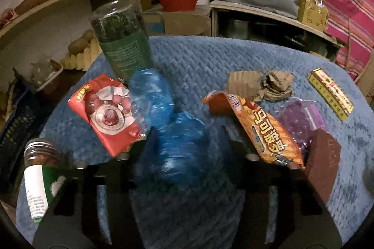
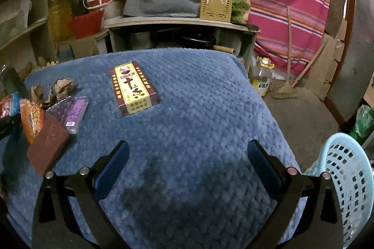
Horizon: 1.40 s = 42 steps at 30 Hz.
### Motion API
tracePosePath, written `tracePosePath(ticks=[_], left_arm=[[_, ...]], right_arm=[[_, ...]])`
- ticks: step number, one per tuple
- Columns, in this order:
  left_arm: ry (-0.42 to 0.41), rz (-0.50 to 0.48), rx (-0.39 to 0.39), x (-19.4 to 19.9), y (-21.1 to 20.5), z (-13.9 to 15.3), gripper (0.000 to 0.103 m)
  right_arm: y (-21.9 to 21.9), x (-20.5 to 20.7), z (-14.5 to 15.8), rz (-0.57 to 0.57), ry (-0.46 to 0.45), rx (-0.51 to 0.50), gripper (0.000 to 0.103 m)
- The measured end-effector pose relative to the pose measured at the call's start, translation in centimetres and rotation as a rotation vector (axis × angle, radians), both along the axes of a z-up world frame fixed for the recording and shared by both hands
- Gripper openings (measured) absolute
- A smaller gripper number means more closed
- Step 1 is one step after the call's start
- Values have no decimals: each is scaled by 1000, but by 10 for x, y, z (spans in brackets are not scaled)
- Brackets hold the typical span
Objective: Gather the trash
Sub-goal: 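Grasp the blue plastic bag with the left gripper while the right gripper grasps the brown scouring pad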
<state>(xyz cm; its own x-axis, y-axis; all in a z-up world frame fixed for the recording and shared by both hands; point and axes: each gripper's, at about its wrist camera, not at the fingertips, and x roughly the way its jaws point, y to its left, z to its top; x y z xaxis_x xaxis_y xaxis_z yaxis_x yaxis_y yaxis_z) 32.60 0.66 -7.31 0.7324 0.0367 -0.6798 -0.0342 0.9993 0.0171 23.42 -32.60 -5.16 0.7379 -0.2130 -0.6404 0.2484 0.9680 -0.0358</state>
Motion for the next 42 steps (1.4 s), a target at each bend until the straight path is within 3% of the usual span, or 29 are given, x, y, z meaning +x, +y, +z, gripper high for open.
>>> tracePosePath(ticks=[1, 4, 11, 16, 21, 30, 34, 42], left_arm=[[-1, -8, -6, -2, 1, 1, 30], [-6, -26, 5, -8, 0, 6, 22], [-124, -72, -6, -52, 5, 48, 21], [-152, -67, -42, -81, 21, 64, 21], [-144, -42, -66, -106, 49, 61, 21], [-143, -28, -116, -110, 84, 55, 21], [-120, -21, -116, -104, 90, 47, 21], [-102, -23, -104, -96, 88, 44, 21]], right_arm=[[1, 0, 0, 2, 0, -2, 99], [6, -2, 2, 14, 3, 2, 99], [33, -12, 12, 53, -19, -3, 99], [63, -17, 17, 92, -24, 19, 99], [103, -20, 19, 150, -26, 25, 99], [183, -5, 4, 234, 30, -39, 99], [195, 8, -4, 200, 55, -69, 99], [184, 27, -20, 152, 137, -2, 97]])
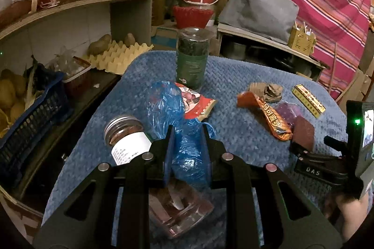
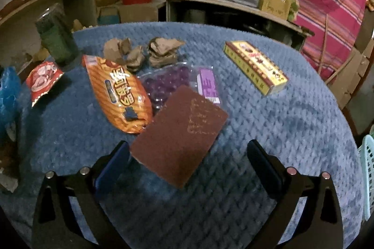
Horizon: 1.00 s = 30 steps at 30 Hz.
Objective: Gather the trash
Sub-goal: 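Grasp the blue plastic bag with the left gripper while the right gripper grasps the brown scouring pad, then lift the blue bag and brown pad toward the basket with both grippers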
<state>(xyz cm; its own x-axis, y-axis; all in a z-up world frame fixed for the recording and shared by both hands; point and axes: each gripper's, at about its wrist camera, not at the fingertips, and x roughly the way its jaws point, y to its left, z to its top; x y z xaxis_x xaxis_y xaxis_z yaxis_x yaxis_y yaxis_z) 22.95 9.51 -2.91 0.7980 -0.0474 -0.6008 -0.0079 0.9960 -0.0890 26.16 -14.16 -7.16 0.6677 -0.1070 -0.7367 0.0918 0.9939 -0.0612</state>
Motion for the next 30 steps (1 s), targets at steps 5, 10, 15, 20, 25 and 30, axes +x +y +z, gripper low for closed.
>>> tracePosePath(ticks=[5, 10, 15, 20, 25, 30], left_arm=[[8, -5, 9, 1, -5, -2, 21], [2, -7, 19, 2, -10, 0, 21], [-5, -12, 19, 0, -15, 3, 21], [-18, -29, 33, -3, -27, 7, 21], [-31, -47, 36, -6, -40, 12, 21], [-35, -65, 36, -7, -55, 15, 21]], right_arm=[[-2, 0, -4, 41, 32, 36, 63], [-10, -6, -3, 53, 26, 57, 63], [-33, -15, 3, 41, 26, 48, 63], [-59, -27, 9, 27, 15, 32, 63], [-76, -38, 18, 41, -18, 6, 63], [-96, -48, 27, 49, -41, -22, 63]])
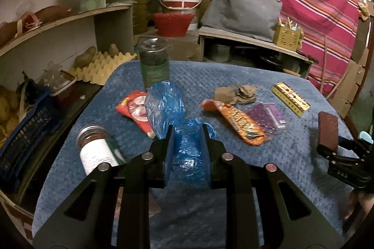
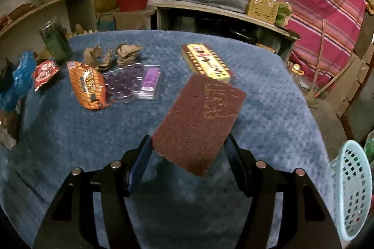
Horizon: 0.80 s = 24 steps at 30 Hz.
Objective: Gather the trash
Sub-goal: 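Lift the blue bag and brown pad toward the basket with both grippers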
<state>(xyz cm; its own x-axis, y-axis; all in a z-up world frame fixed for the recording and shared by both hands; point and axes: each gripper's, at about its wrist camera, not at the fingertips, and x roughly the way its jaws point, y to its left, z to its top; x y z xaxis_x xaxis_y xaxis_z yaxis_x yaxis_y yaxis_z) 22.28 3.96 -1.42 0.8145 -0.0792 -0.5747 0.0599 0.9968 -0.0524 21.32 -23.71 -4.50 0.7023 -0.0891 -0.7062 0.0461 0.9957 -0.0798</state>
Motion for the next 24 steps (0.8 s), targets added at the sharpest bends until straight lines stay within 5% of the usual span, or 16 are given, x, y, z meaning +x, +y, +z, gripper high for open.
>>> tracePosePath(ticks=[24], left_arm=[[-7, -157, 33, -8, -129, 1, 21]], right_arm=[[-135, -66, 32, -126, -89, -1, 63]])
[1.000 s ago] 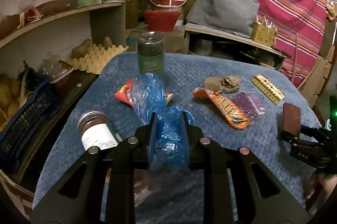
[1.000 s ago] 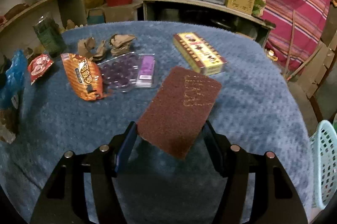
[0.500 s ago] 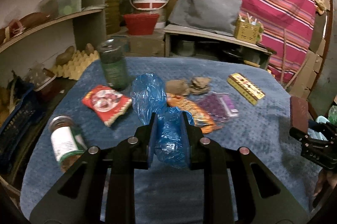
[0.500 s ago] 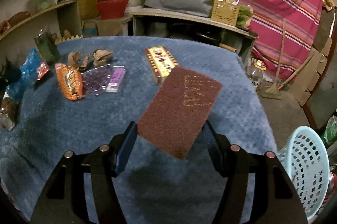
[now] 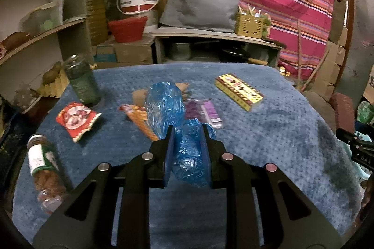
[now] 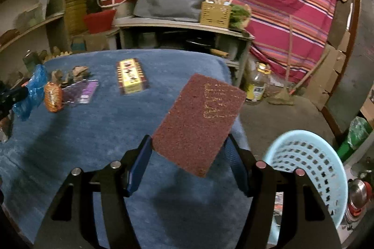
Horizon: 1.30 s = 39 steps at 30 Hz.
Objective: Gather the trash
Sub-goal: 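Lift the blue bag and brown pad toward the basket with both grippers, then carry the blue bag and brown pad over the light-blue basket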
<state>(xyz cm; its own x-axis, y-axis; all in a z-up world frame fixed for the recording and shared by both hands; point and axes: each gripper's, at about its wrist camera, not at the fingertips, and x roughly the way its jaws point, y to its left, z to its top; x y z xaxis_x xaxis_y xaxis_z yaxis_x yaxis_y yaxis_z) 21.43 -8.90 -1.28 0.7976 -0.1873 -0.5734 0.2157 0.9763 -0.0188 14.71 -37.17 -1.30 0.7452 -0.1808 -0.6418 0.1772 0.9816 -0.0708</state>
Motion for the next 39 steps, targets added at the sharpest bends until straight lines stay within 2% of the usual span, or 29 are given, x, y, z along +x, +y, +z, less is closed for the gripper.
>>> tracePosePath(ticks=[12, 17, 26, 39], left_arm=[[16, -91, -12, -7, -67, -4, 21], [31, -152, -14, -14, -106, -8, 21], [43, -271, 0, -31, -177, -18, 21], [70, -412, -17, -52, -263, -30, 21]], right_arm=[[-76, -36, 2, -100, -14, 19, 63], [-104, -52, 2, -133, -30, 48, 63], [-154, -83, -5, -173, -43, 33, 63], [-202, -108, -25, -205, -22, 73, 63]])
